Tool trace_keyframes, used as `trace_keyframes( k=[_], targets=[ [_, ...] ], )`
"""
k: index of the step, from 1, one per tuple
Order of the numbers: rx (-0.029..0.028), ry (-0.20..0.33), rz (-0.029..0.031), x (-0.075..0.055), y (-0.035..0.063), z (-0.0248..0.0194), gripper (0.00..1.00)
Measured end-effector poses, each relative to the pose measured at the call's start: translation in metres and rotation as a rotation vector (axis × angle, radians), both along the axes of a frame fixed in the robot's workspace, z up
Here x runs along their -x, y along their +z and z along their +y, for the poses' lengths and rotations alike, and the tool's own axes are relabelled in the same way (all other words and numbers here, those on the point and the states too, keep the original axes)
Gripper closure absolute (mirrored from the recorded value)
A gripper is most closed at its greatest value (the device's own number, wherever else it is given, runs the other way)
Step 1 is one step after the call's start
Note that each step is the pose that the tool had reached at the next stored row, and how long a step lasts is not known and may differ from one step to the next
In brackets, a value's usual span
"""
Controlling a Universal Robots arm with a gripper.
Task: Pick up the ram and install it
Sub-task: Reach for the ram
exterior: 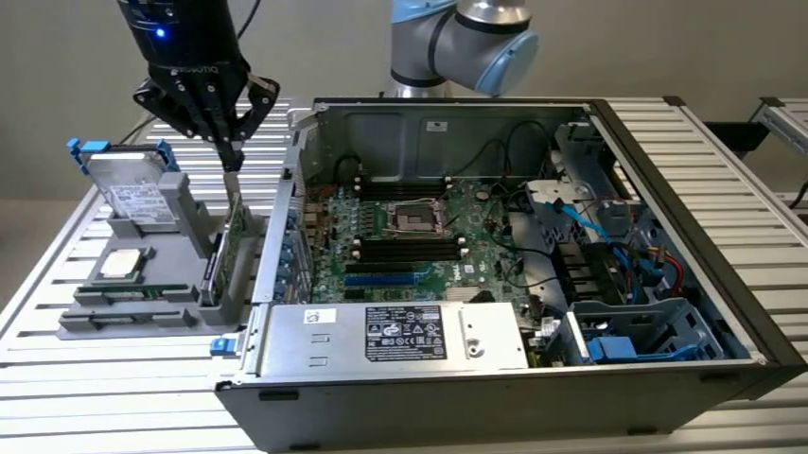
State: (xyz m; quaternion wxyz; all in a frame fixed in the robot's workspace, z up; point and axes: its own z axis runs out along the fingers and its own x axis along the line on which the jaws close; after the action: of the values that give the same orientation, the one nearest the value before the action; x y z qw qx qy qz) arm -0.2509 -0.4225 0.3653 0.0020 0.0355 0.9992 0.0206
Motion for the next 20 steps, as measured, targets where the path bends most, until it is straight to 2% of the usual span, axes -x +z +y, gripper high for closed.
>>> trace_keyframes(
  k=[7,15,20],
  targets=[
    [0.0016,0.000,0.0172,0.024,-0.0090,-0.0038,0.90],
    [0.0036,0.000,0.0446,0.050,-0.0180,-0.0077,0.90],
    [0.0040,0.000,0.0550,0.067,-0.0251,-0.0107,0.90]
  ],
)
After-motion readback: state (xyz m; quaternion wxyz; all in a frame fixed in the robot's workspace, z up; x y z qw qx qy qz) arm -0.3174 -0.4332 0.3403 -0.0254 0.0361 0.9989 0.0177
